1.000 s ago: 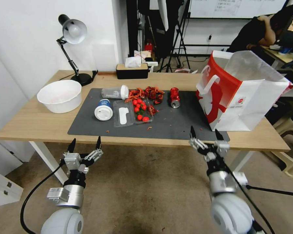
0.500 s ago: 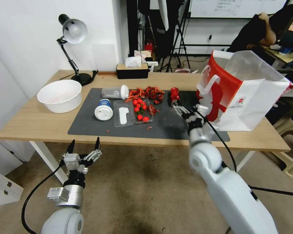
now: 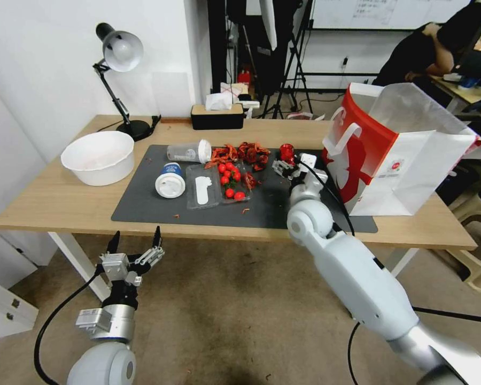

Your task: Pick up the trash from the table and place it into the takeout bag.

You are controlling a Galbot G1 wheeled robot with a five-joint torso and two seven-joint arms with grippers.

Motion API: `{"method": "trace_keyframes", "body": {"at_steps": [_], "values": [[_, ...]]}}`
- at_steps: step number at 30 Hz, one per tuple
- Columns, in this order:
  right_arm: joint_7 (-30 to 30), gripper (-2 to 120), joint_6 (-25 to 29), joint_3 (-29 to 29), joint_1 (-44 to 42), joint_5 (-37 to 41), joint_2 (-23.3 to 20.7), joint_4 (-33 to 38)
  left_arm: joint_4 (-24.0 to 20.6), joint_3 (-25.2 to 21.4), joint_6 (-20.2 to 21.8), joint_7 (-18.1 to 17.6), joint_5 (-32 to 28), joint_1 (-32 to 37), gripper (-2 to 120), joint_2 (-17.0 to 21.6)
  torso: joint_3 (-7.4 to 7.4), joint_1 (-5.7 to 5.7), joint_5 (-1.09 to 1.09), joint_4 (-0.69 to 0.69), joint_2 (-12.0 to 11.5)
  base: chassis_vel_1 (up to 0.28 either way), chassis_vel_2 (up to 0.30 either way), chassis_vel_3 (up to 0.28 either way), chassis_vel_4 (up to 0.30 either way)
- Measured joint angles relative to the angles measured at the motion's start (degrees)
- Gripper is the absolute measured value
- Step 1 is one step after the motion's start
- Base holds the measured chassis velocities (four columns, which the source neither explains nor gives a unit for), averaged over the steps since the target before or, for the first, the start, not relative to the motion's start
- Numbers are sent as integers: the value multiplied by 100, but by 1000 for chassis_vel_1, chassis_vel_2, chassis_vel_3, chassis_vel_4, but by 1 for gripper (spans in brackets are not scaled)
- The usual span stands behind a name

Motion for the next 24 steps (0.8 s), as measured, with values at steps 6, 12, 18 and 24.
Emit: {"method": "trace_keyframes", "body": {"at_steps": [6, 12, 18, 24], "values": [[223, 100, -191, -316, 435, 220, 98, -476, 9, -27, -12, 0, -1, -3, 100, -30, 0, 0, 0, -1, 0, 0, 0, 0, 0], [361, 100, -307, -432, 594, 340, 164, -732, 10, -62, -18, 0, -11, -3, 100, -35, 0, 0, 1, -1, 0, 0, 0, 0, 0], [407, 100, -390, -602, 787, 480, 294, -1247, 28, -129, -71, -3, -46, 31, 100, -31, -1, -1, 0, -2, 0, 0, 0, 0, 0], [374, 83, -346, -612, 915, 509, 422, -1564, 39, -155, -92, -4, -61, 45, 100, -17, -1, -1, 0, -2, 0, 0, 0, 0, 0]]}}
